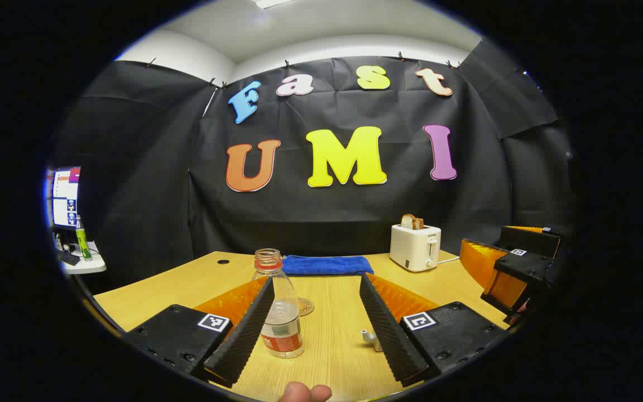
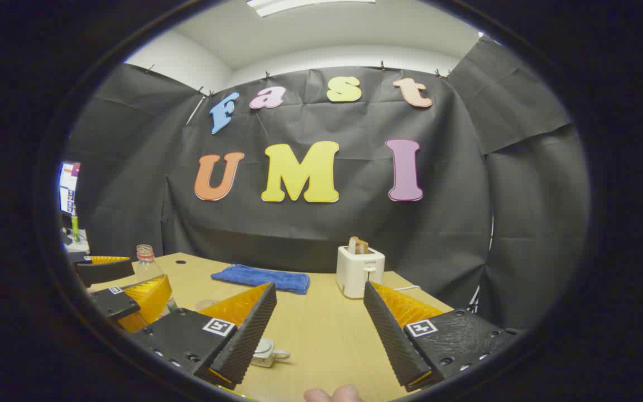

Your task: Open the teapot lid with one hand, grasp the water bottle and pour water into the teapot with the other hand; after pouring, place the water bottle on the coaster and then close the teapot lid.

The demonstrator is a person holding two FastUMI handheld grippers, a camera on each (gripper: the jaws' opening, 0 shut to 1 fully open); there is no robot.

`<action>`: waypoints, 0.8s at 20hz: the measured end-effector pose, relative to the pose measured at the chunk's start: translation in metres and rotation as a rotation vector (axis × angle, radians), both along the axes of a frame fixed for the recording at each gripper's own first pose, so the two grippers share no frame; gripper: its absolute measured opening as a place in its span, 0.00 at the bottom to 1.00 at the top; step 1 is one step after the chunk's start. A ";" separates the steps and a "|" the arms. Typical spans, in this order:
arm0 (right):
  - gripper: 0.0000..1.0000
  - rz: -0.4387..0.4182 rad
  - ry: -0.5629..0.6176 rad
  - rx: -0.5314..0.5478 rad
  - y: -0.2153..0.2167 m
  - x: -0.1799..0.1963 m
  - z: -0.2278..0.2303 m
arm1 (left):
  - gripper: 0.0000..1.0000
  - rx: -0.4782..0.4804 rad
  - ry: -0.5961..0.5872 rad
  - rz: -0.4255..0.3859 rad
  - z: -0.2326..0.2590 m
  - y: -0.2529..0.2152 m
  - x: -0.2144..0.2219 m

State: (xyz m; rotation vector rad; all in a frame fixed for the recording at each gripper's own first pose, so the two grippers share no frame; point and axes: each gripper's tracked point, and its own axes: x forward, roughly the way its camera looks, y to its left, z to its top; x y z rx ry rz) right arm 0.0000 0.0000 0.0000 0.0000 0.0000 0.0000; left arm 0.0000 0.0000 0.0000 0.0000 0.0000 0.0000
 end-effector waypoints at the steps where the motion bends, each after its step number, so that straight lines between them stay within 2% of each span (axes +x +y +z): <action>1: 0.97 0.002 0.000 -0.005 0.001 0.000 0.001 | 0.96 0.000 0.000 -0.002 -0.001 0.000 0.001; 16: 0.95 0.008 0.005 -0.008 0.004 0.002 -0.003 | 0.96 0.018 -0.004 0.005 0.001 0.005 0.001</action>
